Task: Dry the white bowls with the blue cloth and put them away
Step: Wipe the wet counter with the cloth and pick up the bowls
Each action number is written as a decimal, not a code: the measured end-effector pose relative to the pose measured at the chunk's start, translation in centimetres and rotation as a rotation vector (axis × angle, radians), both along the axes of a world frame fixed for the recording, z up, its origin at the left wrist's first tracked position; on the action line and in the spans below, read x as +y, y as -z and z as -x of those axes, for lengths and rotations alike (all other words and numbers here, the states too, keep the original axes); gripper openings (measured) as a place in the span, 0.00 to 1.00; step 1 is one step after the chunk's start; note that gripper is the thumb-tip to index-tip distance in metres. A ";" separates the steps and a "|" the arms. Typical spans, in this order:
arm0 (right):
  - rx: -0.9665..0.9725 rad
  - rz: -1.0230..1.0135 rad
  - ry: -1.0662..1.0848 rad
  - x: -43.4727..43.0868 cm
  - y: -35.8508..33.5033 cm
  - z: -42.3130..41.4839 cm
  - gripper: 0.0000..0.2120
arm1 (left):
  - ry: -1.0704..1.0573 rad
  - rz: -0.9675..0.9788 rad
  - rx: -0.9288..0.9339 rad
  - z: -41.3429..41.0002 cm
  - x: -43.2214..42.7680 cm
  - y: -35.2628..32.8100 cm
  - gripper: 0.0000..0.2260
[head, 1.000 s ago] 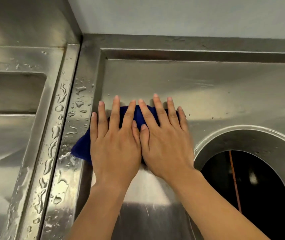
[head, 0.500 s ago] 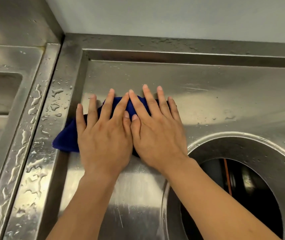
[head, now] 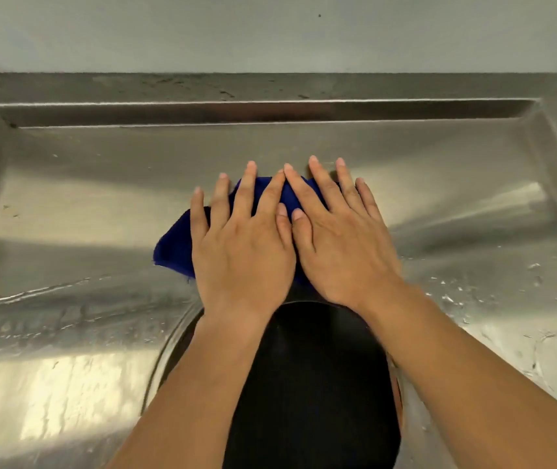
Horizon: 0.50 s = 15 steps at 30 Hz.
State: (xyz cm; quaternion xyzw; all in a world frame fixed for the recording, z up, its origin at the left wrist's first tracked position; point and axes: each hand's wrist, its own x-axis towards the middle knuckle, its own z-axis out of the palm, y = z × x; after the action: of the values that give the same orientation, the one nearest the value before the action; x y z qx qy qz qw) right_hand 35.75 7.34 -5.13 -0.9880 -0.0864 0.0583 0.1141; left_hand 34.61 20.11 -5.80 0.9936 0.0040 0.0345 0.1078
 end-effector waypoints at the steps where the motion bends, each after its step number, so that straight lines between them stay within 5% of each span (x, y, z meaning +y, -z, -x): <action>1: 0.006 0.005 0.013 -1.5 0.0 -0.1 0.28 | 0.018 0.004 0.001 -0.2 -1.4 0.0 0.24; 15: 0.032 0.016 0.149 -18.6 0.2 1.5 0.28 | 0.177 -0.001 0.066 -0.2 -17.8 0.2 0.24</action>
State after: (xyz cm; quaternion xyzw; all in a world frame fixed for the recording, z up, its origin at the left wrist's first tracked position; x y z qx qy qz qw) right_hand 34.24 -11.27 -5.33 -0.9915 -0.0105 0.0660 0.1116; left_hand 34.85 2.31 -5.97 0.9907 -0.0803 -0.0077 0.1099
